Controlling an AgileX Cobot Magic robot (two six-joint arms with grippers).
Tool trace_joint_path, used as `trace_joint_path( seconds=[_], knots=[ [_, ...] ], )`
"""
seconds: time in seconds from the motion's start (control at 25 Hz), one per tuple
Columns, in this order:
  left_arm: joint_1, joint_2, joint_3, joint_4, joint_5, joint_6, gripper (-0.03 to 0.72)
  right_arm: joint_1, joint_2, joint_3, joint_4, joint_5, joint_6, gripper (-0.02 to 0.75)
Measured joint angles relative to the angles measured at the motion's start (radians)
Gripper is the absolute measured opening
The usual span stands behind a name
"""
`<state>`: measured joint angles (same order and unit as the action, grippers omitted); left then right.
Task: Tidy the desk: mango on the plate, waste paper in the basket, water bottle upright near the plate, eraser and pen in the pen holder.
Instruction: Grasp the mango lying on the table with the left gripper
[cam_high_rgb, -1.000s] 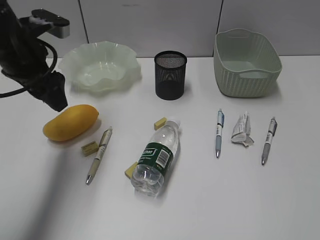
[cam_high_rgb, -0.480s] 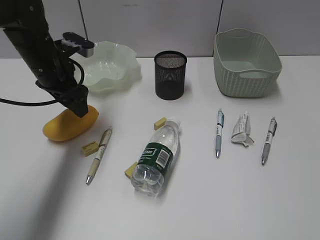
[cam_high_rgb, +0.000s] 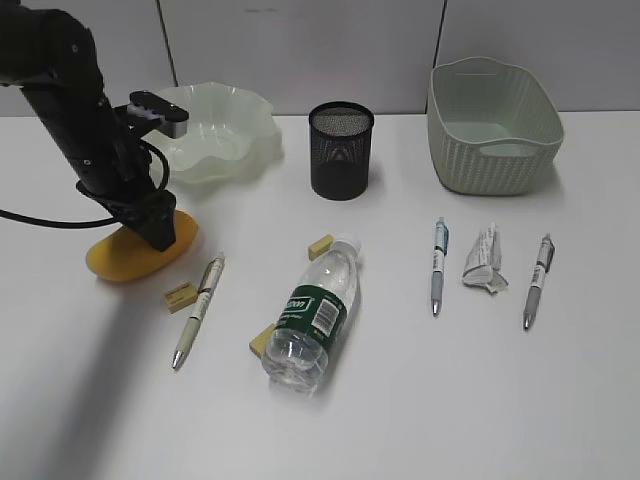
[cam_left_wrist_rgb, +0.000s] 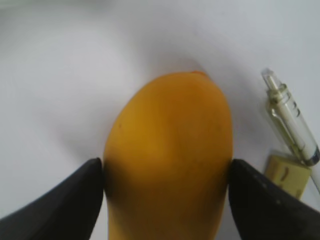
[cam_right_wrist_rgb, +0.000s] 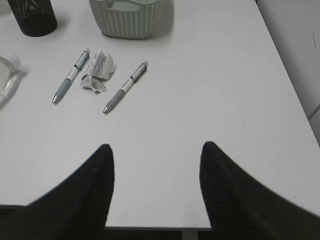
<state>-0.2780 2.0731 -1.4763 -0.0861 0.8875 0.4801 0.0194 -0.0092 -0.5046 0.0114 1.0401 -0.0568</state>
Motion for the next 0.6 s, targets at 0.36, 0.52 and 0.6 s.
trace_joint_path(
  seconds=[0.36, 0.52, 0.6],
  knots=[
    [0.006, 0.026, -0.017, -0.021, 0.002, 0.011, 0.589, 0.0, 0.0, 0.0, 0.0, 0.0, 0.0, 0.442],
    [0.006, 0.028, -0.019, -0.022, 0.009, 0.011, 0.57, 0.0, 0.0, 0.0, 0.0, 0.0, 0.0, 0.442],
    [0.006, 0.029, -0.021, -0.022, 0.013, 0.011, 0.568, 0.0, 0.0, 0.0, 0.0, 0.0, 0.0, 0.442]
  ],
)
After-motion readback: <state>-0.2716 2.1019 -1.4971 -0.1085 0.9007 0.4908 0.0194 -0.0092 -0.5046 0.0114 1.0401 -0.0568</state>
